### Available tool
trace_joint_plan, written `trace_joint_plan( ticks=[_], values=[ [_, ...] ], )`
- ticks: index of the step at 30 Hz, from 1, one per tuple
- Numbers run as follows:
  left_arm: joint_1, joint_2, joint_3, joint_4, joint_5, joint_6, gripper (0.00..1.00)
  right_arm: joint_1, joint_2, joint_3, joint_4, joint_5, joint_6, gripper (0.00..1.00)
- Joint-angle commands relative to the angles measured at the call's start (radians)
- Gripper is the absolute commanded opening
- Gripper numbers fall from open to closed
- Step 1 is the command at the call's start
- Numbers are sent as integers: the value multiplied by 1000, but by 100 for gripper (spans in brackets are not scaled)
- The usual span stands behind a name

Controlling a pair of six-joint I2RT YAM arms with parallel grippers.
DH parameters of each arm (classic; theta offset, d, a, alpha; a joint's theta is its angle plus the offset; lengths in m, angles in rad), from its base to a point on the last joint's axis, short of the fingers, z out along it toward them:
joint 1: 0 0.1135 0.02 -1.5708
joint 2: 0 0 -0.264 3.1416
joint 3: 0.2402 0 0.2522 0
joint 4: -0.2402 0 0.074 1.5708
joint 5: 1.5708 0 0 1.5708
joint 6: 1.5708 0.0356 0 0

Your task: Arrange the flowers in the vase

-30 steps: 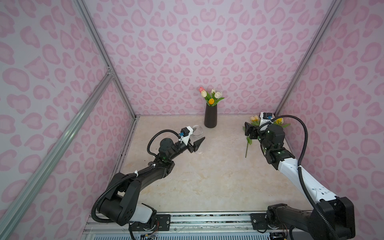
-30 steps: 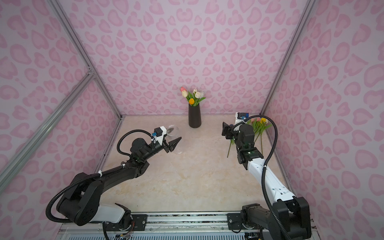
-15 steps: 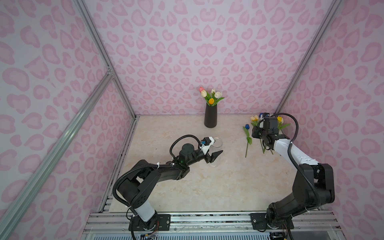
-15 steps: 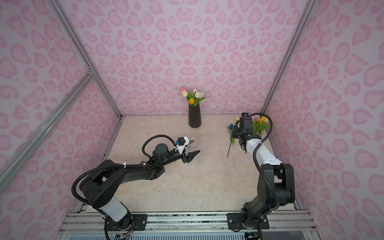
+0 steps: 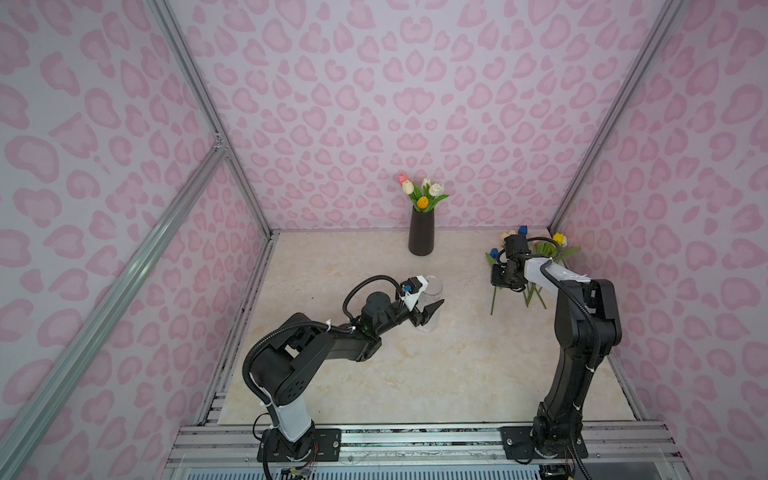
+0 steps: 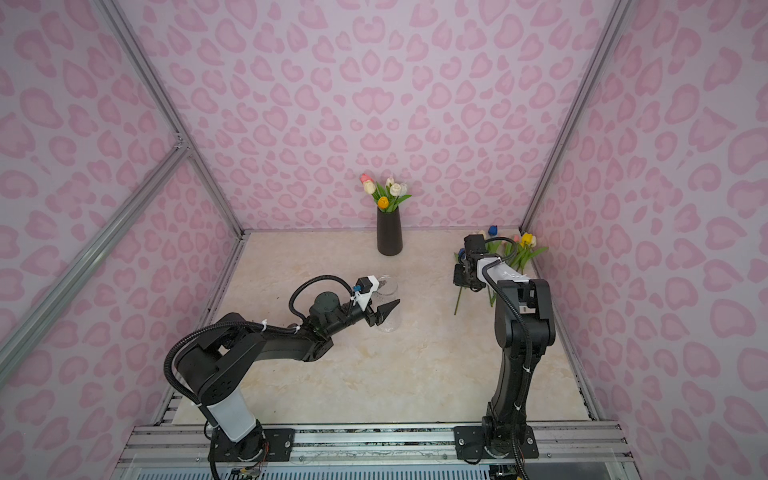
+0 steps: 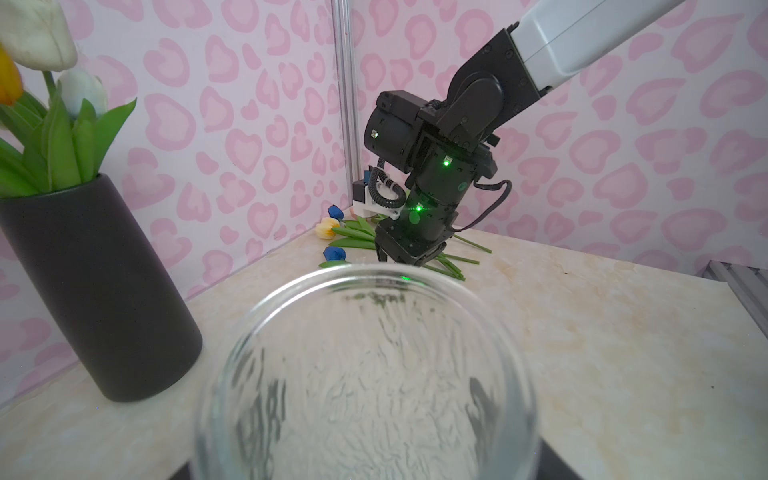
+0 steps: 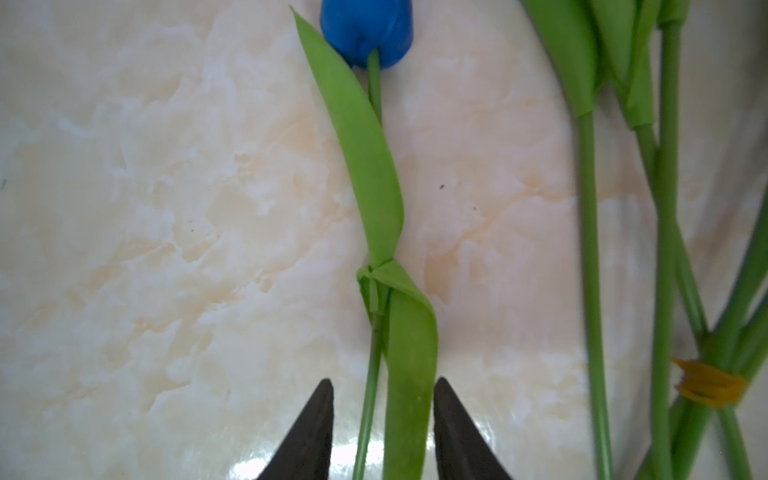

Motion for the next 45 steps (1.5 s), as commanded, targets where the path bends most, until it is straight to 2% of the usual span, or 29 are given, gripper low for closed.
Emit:
trace_joint_plan(
  ticks=[1, 6, 8, 9, 17, 21, 28, 33, 36, 41, 43, 45],
  values=[
    [0, -5, -7, 128, -9, 2, 32, 8, 19, 2, -17, 0, 14, 39],
    [0, -8, -33, 123, -32, 31, 33, 26, 20, -17, -6, 10, 26, 39],
    [0, -15, -48, 126, -39, 31, 35, 30, 26, -11, -21, 9, 26, 38],
    [0, -19, -53, 127, -42, 31, 41, 33, 28, -11, -29, 13, 25, 38],
    [0, -40, -69, 122, -45, 40, 45, 47, -9, -27, -56, 56, 39, 36],
    [0, -41, -82, 133, -57, 45, 57, 47, 10, -20, -62, 56, 27, 35],
    [0, -49, -94, 138, -76, 43, 67, 47, 43, -6, -73, 78, 29, 31],
    [0, -68, -115, 155, -98, 38, 84, 51, 66, 16, -101, 90, 24, 27],
    [0, -84, -122, 145, -121, 49, 90, 56, 65, 13, -108, 106, 28, 29],
    [0, -114, -138, 137, -152, 54, 93, 78, 61, 23, -141, 108, 20, 40],
    [0, -129, -146, 135, -158, 57, 93, 89, 57, 20, -146, 124, 18, 40],
    [0, -143, -157, 142, -170, 59, 93, 91, 58, 13, -142, 118, 25, 35]
  ],
)
